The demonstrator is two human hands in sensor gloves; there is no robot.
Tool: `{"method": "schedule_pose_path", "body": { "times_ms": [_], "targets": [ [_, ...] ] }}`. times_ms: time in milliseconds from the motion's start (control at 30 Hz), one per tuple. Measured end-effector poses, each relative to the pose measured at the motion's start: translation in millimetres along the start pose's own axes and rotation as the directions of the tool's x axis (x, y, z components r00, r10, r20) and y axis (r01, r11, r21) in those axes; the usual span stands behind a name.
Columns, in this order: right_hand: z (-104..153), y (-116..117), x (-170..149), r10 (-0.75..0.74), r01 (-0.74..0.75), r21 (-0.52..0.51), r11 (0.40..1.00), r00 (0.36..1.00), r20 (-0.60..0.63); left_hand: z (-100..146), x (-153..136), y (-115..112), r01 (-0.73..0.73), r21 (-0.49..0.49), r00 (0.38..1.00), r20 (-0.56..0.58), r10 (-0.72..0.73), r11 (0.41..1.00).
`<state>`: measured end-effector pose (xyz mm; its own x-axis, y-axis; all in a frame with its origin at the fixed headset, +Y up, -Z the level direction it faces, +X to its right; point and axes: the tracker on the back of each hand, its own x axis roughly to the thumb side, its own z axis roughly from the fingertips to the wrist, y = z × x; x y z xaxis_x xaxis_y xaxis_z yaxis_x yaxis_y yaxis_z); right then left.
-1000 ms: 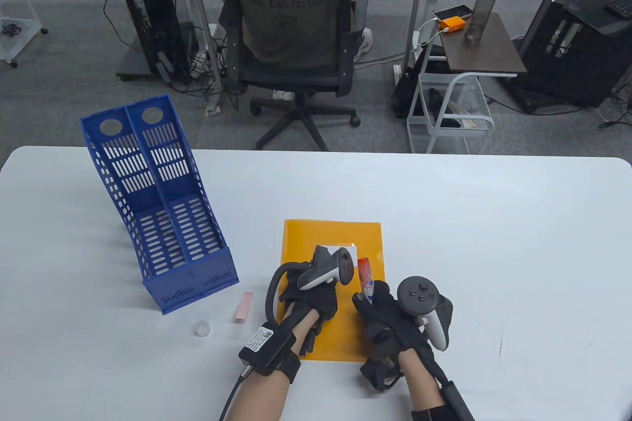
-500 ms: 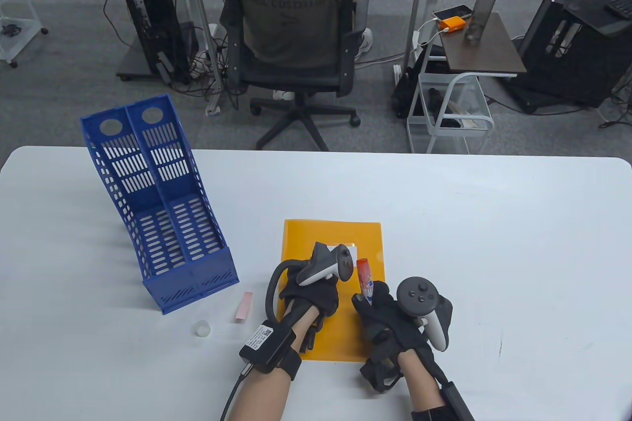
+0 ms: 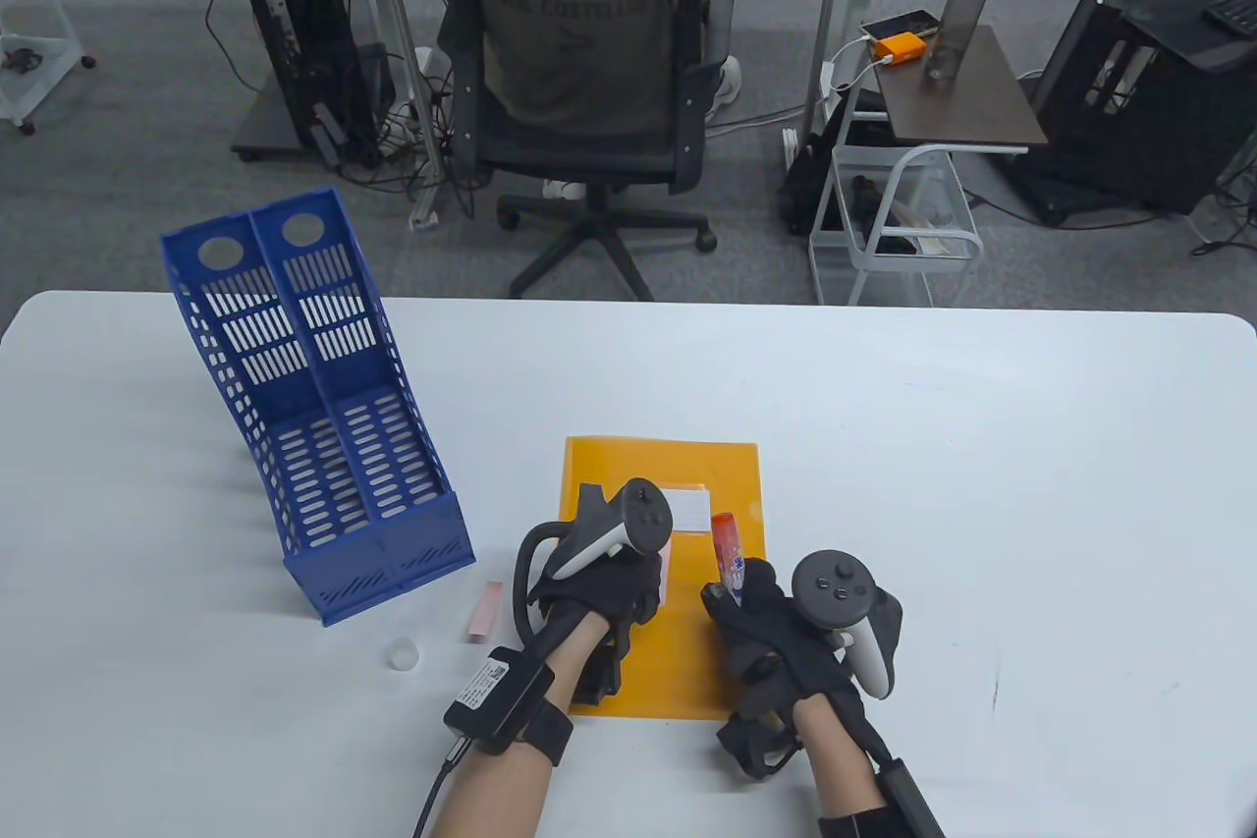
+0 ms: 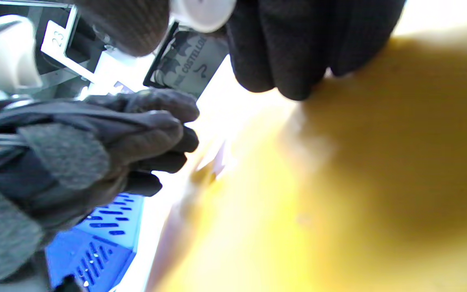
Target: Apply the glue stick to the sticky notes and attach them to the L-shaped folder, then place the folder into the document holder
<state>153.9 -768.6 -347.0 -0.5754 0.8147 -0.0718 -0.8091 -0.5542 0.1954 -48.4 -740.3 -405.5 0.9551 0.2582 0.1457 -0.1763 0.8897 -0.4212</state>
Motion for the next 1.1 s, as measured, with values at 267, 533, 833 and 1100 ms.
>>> {"method": "schedule_pose_path", "body": {
  "times_ms": [267,533,833,1100],
  "targets": [
    [0.0,-0.2,2.6,0.012,-0.01,-0.028,1.0,0.997,0.073,45.4,-30.6,27.2,-0.099,0.156,0.995,0.049,0.092,0.983],
    [13.6,1.4,22.6,0.085,-0.068,-0.093,0.993,0.979,0.187,88.6,-69.7,43.8,-0.035,0.218,0.999,-0.005,0.037,0.975],
    [24.6,7.9,34.0,0.183,-0.151,-0.143,0.978,0.951,0.248,102.1,-95.3,17.5,0.234,-0.001,0.97,-0.068,-0.234,0.972],
    [25.3,10.2,35.4,0.193,-0.161,-0.141,0.977,0.946,0.261,97.3,-111.0,-12.3,0.493,0.005,0.848,-0.224,-0.48,0.87]
  ]
}}
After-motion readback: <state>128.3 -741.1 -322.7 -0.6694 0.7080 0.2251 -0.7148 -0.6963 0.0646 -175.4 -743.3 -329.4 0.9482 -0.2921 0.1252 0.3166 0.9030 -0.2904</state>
